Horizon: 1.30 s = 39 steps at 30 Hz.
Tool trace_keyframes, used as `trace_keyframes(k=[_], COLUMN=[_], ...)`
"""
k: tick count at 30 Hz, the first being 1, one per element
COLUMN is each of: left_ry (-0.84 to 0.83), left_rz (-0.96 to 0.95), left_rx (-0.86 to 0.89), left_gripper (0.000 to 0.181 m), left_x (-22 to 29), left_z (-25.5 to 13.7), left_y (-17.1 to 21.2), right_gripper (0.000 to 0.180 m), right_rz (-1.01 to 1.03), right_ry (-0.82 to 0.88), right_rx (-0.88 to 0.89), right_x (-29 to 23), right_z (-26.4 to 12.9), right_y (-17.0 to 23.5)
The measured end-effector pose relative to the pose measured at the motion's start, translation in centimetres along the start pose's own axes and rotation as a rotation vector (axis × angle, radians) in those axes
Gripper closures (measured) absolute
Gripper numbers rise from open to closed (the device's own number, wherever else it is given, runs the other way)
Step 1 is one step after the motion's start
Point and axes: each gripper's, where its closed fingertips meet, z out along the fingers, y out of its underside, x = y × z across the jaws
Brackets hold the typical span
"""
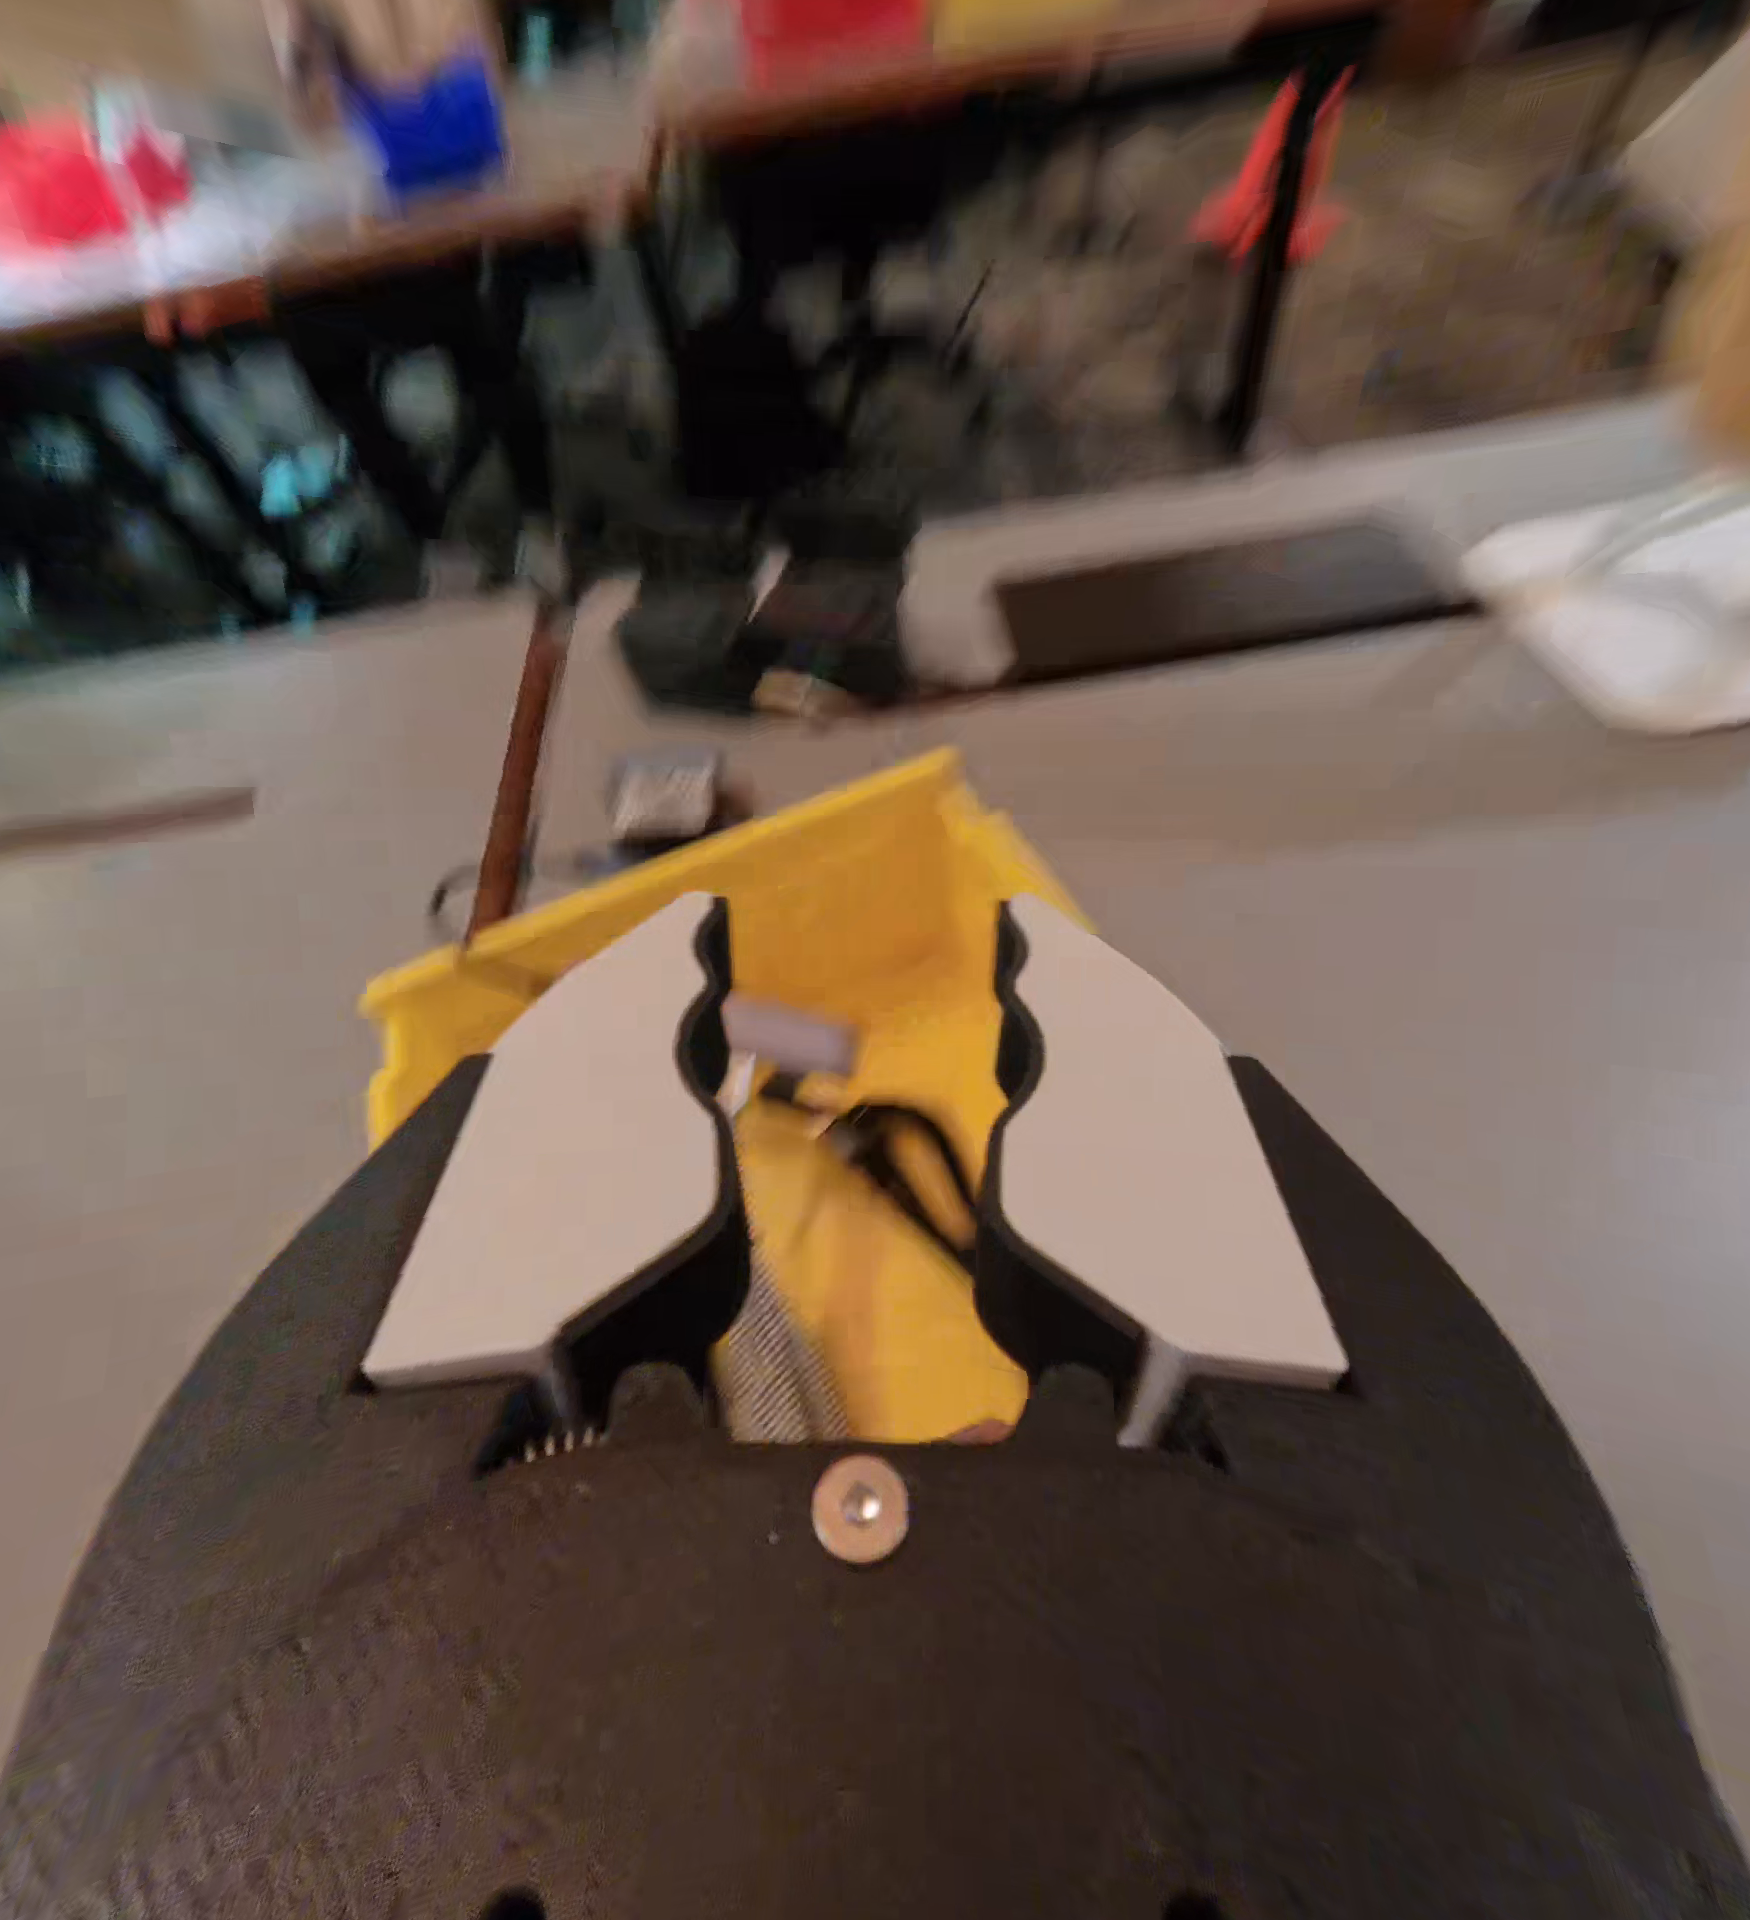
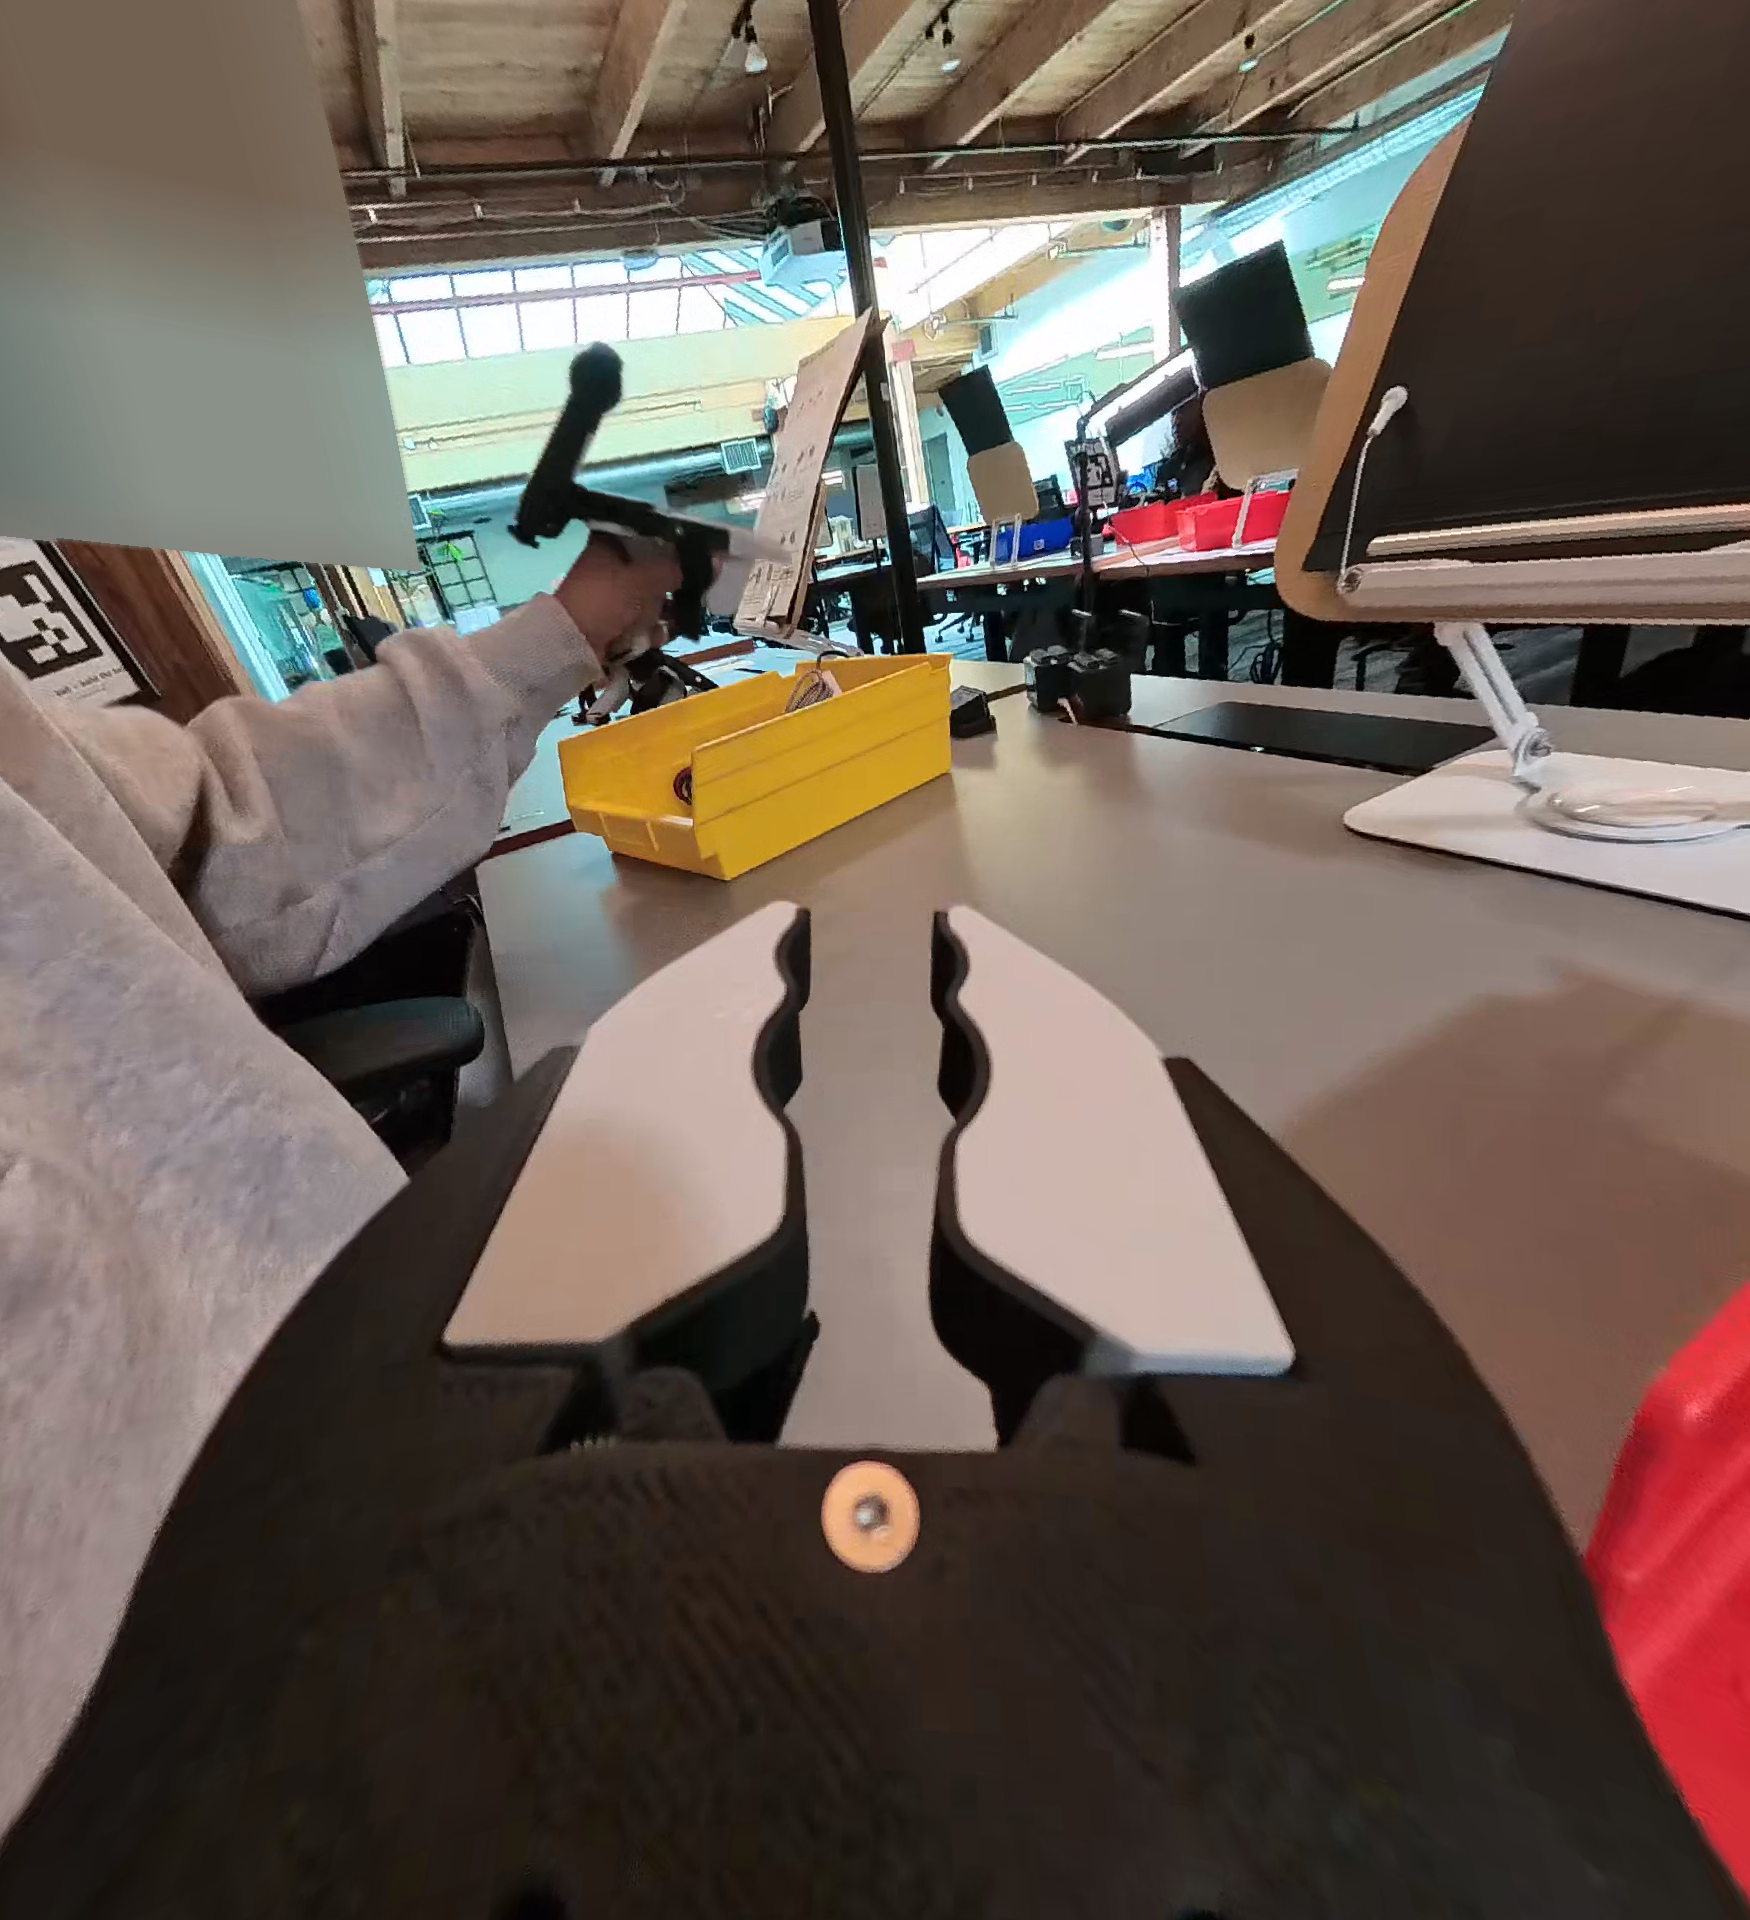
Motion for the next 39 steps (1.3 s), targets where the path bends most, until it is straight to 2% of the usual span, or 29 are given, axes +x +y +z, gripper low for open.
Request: trace_keyframes(k=[3, 4, 6, 9, 10, 12, 13, 14, 17, 20, 24, 28, 32, 35, 39], left_ry=[-0.04, -0.05, -0.104, -0.18, -0.186, -0.157, -0.174, -0.16, -0.152, -0.202, -0.274, -0.254, -0.126, 0.045, 0.29], left_rz=[-0.065, -0.046, 0.066, 0.196, 0.228, 0.26, 0.26, 0.247, 0.212, 0.304, 0.428, 0.421, 0.382, 0.359, 0.349], left_rx=[-0.312, -0.367, -0.43, -0.634, -0.666, -0.673, -0.653, -0.619, -0.498, -0.398, -0.228, 0.02, 0.251, 0.331, 0.315], left_gripper=[0.11, 0.112, 0.11, 0.093, 0.101, 0.14, 0.16, 0.168, 0.17, 0.171, 0.171, 0.171, 0.171, 0.172, 0.171], left_x=[-3.9, -4.2, -4.9, -5.9, -6.1, -5.6, -5.9, -5.6, -5.2, -5.0, -3.9, -0.7, 5.2, 11.2, 20.1], left_z=[3.5, 4.3, 5.6, 6.7, 7.0, 7.4, 7.4, 7.2, 5.9, 3.1, -2.4, -8.8, -14.4, -16.3, -14.9], left_y=[7.2, 8.8, 10.9, 14.6, 15.3, 15.8, 15.3, 14.6, 11.5, 7.2, -0.5, -8.9, -15.8, -17.9, -15.3], right_gripper=[0.157, 0.157, 0.157, 0.157, 0.157, 0.157, 0.157, 0.158, 0.158, 0.158, 0.158, 0.158, 0.158, 0.157, 0.157], right_rz=[0.015, 0.022, 0.038, 0.066, 0.07, 0.06, 0.047, 0.033, 0.019, 0.051, 0.107, 0.135, 0.145, 0.117, 0.102], right_ry=[0.009, 0.012, 0.019, 0.026, 0.027, 0.033, 0.039, 0.046, 0.055, 0.049, 0.039, 0.032, 0.014, 0.021, 0.034], right_rx=[-0.014, -0.014, -0.012, -0.013, -0.016, -0.03, -0.04, -0.049, -0.052, -0.036, -0.004, 0.016, 0.032, 0.031, 0.052], right_x=[0.3, 0.4, 0.7, 1.0, 1.0, 1.1, 1.1, 1.1, 1.1, 1.2, 1.4, 1.4, 1.0, 0.8, 1.0], right_z=[0.1, 0.2, 0.2, 0.3, 0.4, 0.4, 0.4, 0.4, 0.3, 0.1, -0.2, -0.5, -0.8, -1.2, -1.8], right_y=[0.4, 0.5, 0.6, 0.8, 0.9, 1.1, 1.2, 1.3, 1.2, 1.0, 0.6, 0.2, -0.3, -0.7, -1.3])
